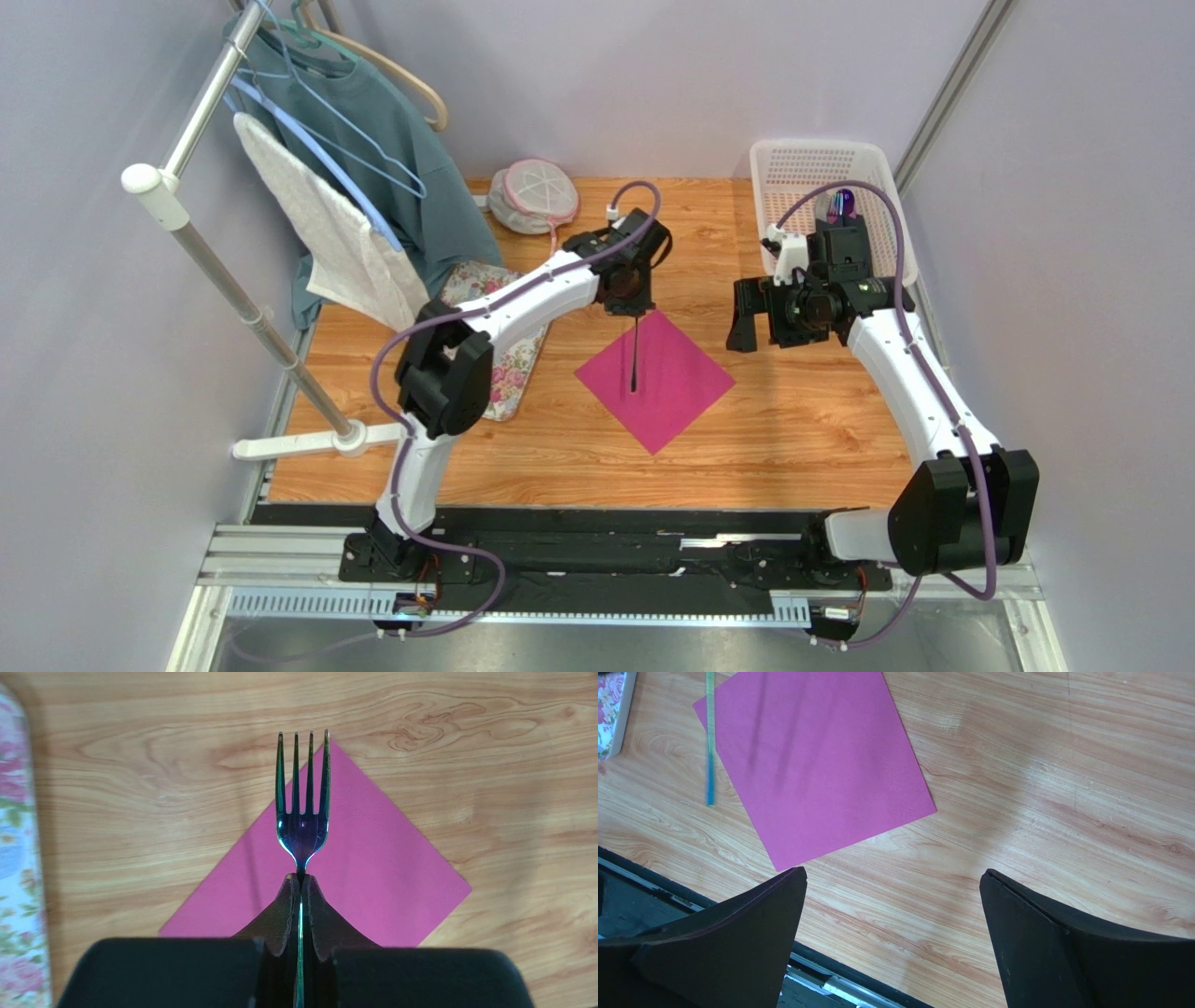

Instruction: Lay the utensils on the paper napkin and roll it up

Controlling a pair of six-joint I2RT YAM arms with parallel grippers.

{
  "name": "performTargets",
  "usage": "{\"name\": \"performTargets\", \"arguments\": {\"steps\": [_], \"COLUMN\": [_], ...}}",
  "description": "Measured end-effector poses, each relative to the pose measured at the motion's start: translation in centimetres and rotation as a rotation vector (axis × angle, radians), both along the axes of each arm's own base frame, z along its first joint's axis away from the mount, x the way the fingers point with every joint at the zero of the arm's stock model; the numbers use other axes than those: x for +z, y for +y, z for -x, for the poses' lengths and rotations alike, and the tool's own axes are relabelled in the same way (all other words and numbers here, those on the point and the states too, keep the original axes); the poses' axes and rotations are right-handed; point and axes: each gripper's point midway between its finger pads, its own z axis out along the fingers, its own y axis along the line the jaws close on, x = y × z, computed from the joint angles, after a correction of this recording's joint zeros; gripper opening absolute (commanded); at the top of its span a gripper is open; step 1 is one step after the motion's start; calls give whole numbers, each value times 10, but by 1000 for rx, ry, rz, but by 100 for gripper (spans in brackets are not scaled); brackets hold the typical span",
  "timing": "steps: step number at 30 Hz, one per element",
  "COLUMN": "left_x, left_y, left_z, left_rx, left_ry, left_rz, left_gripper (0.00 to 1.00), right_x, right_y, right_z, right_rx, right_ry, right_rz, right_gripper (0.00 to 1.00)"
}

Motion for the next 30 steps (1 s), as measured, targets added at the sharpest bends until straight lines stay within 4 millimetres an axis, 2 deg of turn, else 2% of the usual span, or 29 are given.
{"name": "performTargets", "arguments": {"steps": [4,8,18,30], "left_x": [-36,-56,-54,-73], "left_y": [-21,-35,-51,-54], "left_z": [-1,-1,-5,1], "left_rx": [15,26,53,48], "left_ry": [47,73,71,97], "left_rz": [-29,-43,-6,-28], "left_gripper": [0,0,0,0], "right_x": [0,0,-4,-5], "right_y": [-1,-2,-1,-1], "right_z": [0,-1,-2,-2], "right_rx": [-10,-13,-15,-14], "right_ry": [4,5,18,21], "right_rz": [-3,-4,-5,-8], "right_gripper": [100,100,100,100]}}
